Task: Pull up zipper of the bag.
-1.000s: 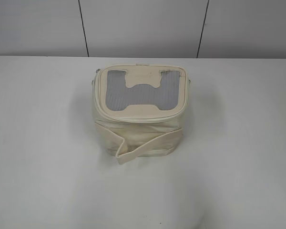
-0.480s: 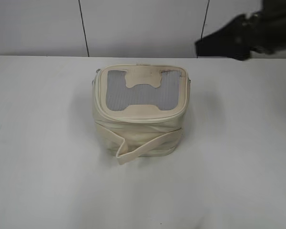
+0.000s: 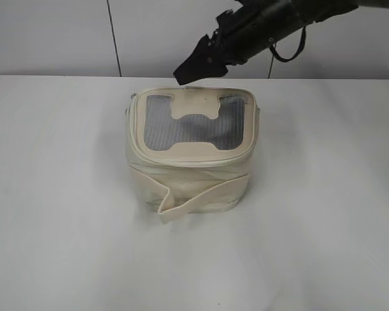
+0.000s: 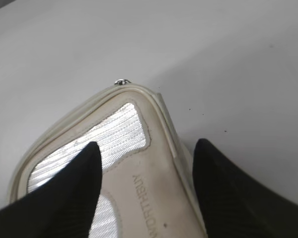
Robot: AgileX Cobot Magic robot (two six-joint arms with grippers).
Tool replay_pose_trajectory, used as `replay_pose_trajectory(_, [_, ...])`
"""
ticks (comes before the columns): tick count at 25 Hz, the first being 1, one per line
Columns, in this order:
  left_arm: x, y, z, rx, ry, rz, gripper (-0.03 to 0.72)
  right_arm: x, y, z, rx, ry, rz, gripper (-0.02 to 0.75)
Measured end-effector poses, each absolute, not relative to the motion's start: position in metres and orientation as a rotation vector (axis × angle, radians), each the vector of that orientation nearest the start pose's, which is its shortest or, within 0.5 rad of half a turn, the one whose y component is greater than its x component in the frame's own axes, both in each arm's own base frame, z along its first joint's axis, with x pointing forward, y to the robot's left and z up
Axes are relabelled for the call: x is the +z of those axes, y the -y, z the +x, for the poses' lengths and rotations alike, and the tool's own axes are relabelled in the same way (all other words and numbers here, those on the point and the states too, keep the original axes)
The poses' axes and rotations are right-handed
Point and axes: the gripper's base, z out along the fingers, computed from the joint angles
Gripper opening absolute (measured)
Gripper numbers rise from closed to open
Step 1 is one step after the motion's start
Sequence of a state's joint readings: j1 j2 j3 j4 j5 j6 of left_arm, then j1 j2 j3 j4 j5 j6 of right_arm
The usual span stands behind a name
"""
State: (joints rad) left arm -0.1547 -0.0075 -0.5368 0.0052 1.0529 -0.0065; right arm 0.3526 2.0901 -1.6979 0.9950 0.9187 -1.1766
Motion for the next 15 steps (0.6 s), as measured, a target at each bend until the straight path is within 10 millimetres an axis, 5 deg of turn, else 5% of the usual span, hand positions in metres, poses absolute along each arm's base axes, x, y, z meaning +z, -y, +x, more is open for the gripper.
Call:
replay_pose_trajectory(10, [0.295, -0.001, -0.003, -0.089, -2.035, 0.157, 0.242, 0.206, -0.248, 0.427, 0.848, -2.089, -1.279, 0.456])
replay_pose_trajectory(13, [0.314, 0.004, 0.014, -0.120, -1.990, 0.190, 0.242, 0.200, -0.247, 0.429, 0.838, -2.107, -1.285, 0.322])
replay_pose_trajectory(15, [0.328, 0.011, 0.035, -0.172, -1.951, 0.221, 0.242, 0.200, -0.247, 0.429, 0.827, -2.107, -1.293, 0.143])
